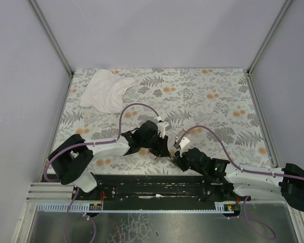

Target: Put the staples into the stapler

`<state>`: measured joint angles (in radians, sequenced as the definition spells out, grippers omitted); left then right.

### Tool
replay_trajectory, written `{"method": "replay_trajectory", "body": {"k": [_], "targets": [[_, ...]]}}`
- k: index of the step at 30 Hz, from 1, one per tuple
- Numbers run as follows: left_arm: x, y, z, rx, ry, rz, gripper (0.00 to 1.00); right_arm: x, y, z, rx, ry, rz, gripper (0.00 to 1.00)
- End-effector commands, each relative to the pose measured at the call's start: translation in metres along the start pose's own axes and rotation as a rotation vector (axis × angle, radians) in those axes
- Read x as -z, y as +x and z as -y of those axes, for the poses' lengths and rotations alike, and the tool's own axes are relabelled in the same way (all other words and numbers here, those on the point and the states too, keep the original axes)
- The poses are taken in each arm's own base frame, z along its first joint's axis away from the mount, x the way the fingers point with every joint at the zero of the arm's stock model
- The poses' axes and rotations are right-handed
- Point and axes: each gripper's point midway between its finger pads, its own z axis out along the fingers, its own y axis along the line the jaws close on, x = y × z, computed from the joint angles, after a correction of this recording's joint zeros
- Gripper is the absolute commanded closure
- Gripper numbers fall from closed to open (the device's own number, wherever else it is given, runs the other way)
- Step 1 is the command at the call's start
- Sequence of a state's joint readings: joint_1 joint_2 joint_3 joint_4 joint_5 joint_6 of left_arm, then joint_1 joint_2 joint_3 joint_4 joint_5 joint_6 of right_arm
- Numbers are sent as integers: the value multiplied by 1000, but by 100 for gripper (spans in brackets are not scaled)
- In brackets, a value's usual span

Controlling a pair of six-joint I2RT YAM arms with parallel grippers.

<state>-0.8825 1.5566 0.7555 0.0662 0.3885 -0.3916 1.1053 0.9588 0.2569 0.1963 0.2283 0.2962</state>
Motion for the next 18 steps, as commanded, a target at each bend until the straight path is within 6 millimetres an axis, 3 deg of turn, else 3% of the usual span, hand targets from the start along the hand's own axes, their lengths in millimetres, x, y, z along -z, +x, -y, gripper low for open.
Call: {"method": "replay_trajectory", "body": {"k": [1, 10, 18], "targets": [[5, 9, -3, -3, -19, -45, 100, -2, -17, 0, -13, 26, 44, 92], [7, 7, -2, -6, -23, -34, 100, -1, -12, 2, -49, 40, 28, 84], [9, 5, 1, -10, -15, -29, 100, 1, -12, 1, -58, 34, 29, 65]]}}
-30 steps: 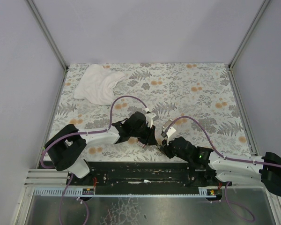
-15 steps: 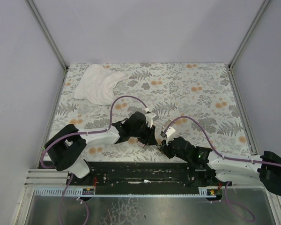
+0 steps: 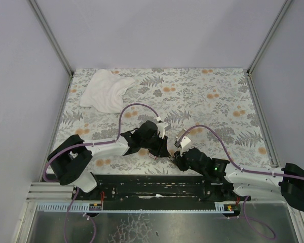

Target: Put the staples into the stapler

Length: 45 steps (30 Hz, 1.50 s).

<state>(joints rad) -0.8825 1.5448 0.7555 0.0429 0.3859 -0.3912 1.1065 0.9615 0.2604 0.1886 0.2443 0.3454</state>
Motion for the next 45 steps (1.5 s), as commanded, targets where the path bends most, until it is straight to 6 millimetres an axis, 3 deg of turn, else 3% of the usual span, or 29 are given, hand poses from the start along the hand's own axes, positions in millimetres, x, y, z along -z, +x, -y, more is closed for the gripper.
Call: {"method": "replay_trajectory", "body": {"k": [1, 8, 13, 24, 30, 37, 45], "targets": [[6, 2, 1, -14, -7, -19, 100, 1, -11, 0, -13, 18, 30, 63], [7, 1, 3, -7, -2, -17, 100, 5, -16, -3, -29, 3, 37, 52], [6, 1, 3, -4, 1, -20, 100, 17, -36, -7, -66, -12, 88, 42], [13, -5, -1, 85, -67, 25, 100, 28, -60, 10, -174, 147, 67, 39], [26, -5, -10, 213, -171, 113, 100, 40, -57, 25, -376, 277, 58, 32], [30, 3, -16, 273, -274, 176, 100, 28, -41, 3, -648, 137, 108, 36], [27, 19, -21, 301, -330, 167, 100, 8, -22, -8, -674, 113, 43, 53]]}}
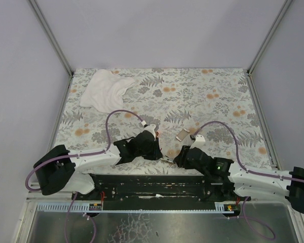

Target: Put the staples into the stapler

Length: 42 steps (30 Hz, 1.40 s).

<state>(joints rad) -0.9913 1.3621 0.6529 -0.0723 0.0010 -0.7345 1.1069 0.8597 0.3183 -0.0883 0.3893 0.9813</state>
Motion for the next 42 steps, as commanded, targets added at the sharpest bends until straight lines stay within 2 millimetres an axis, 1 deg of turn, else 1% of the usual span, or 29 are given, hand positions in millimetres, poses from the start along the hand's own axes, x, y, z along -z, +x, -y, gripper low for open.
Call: {"method": "replay_trajectory", "body": {"k": [1, 6, 10, 13, 16, 21, 27, 30, 33, 36, 40, 42], "targets": [[0, 2, -7, 29, -51, 30, 100, -8, -3, -26, -76, -76, 8, 54], [-1, 4, -6, 27, -62, 28, 100, -18, 6, -32, -56, -85, -30, 61], [-2, 7, -3, 20, -62, 20, 99, -23, 11, -28, -37, -58, -48, 64], [-3, 8, 2, 8, -61, 16, 96, -25, 14, -25, -34, -53, -50, 66], [-4, 11, 9, -12, -57, 10, 89, -28, 17, -22, -20, -44, -54, 67], [-8, 18, 22, -46, -45, -1, 72, -31, 20, -16, 7, -27, -54, 69], [-16, 29, 36, -91, -39, -26, 60, -32, 20, -12, 37, -10, -55, 71], [-19, 33, 39, -99, -38, -35, 57, -32, 20, -11, 47, -1, -55, 71], [-20, 36, 41, -103, -30, -40, 54, -30, 17, -8, 65, 13, -48, 69], [-18, 40, 45, -114, 15, -47, 47, -24, 9, -4, 90, 32, -26, 66], [-10, 38, 66, -141, 154, -30, 36, -14, -2, 2, 117, 50, 7, 60], [-7, 36, 71, -167, 183, -21, 31, -8, -8, 4, 124, 61, 22, 57]]}}
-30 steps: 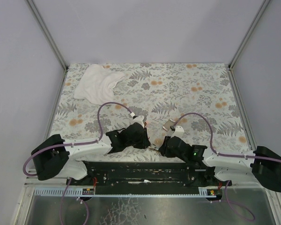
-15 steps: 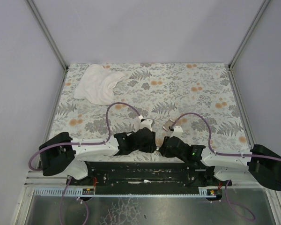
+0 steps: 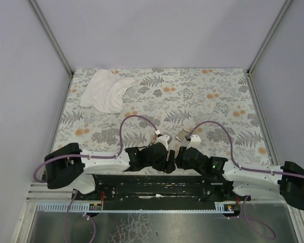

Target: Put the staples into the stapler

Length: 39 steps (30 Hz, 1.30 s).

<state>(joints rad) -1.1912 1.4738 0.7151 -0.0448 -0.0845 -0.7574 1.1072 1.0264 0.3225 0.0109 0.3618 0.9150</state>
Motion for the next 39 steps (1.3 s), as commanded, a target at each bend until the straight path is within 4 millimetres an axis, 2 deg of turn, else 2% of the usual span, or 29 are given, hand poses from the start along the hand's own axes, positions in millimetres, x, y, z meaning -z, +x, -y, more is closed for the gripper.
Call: {"method": "replay_trajectory", "body": {"k": [1, 7, 11, 14, 18, 23, 32, 36, 39], "targets": [[10, -12, 31, -71, 160, 50, 30, 16, -26, 5, 35, 46, 83, 56], [17, -36, 11, -221, 122, 166, 26, 35, -47, 22, 84, 115, 155, 43], [22, -47, 14, -383, 170, 256, 26, 40, -59, 25, 135, 130, 160, 34], [24, -55, 23, -470, 225, 306, 24, 36, -61, 24, 134, 105, 125, 31], [21, -54, 32, -581, 307, 303, 23, 29, -59, 20, 109, 46, 93, 29], [9, -52, 21, -621, 332, 254, 23, 25, -56, 13, 94, 0, 75, 28], [-15, -41, 6, -663, 330, 133, 23, 29, -58, 13, 80, -19, 84, 26], [-25, -34, -3, -647, 303, 80, 30, 32, -58, 14, 75, -18, 90, 25], [-28, -34, -12, -619, 253, 71, 48, 34, -60, 15, 72, -20, 101, 25]]}}
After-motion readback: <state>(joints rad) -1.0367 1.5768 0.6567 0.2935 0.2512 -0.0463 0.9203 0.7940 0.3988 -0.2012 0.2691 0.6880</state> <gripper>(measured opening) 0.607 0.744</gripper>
